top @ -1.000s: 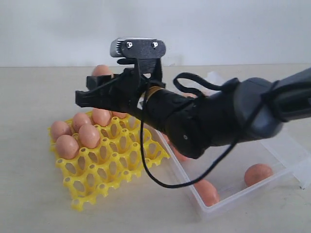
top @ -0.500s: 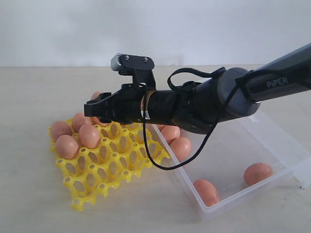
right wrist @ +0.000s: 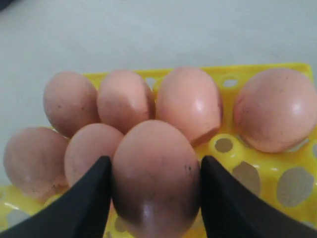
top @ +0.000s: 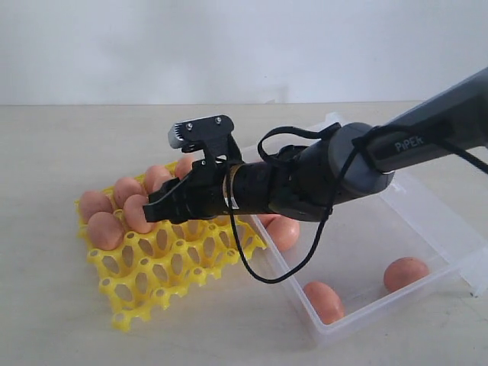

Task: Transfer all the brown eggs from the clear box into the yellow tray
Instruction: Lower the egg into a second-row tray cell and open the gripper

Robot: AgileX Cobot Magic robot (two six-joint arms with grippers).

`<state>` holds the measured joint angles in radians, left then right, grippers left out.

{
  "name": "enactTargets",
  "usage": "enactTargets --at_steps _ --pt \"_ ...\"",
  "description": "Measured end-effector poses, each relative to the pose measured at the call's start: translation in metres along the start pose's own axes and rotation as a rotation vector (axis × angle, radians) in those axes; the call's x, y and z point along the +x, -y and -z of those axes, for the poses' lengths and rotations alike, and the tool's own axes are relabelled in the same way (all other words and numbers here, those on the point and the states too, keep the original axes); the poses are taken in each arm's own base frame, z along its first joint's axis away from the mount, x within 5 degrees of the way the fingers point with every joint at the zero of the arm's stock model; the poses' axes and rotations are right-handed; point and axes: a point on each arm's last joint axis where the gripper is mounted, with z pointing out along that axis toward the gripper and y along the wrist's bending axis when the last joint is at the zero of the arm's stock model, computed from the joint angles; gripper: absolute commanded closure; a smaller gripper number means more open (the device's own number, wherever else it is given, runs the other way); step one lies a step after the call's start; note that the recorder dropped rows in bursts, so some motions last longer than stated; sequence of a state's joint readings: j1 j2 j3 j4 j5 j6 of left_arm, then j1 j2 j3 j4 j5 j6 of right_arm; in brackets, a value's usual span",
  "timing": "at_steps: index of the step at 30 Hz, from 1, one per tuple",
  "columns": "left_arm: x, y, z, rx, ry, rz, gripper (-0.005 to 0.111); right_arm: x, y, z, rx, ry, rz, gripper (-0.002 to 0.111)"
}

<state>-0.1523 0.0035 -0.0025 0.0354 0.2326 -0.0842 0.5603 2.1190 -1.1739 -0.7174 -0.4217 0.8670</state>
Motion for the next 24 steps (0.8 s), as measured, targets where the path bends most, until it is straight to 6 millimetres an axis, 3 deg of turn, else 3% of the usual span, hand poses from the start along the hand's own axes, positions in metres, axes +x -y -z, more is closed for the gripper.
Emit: enactTargets --at_steps 10,12,15,16,24 --pt "0.0 0.0 0.0 0.0 0.0 0.0 0.103 0.0004 0.0047 -0.0024 0.036 0.029 0.064 0.108" --pt "0.0 0.0 0.0 0.0 0.0 0.0 0.103 0.0014 0.0064 -0.004 0.045 0.037 0.053 0.1" --pt "0.0 0.0 0.0 0.0 0.0 0.0 0.103 0.0059 0.0081 -0.007 0.045 0.033 0.032 0.071" --pt "0.0 0.0 0.0 0.0 0.0 0.0 0.103 0.0062 0.0079 -0.0075 0.04 0.038 0.018 0.067" --pt "0.0 0.0 0.0 0.0 0.0 0.0 0.103 0.0053 0.0069 -0.0078 0.027 0.052 0.0 0.065"
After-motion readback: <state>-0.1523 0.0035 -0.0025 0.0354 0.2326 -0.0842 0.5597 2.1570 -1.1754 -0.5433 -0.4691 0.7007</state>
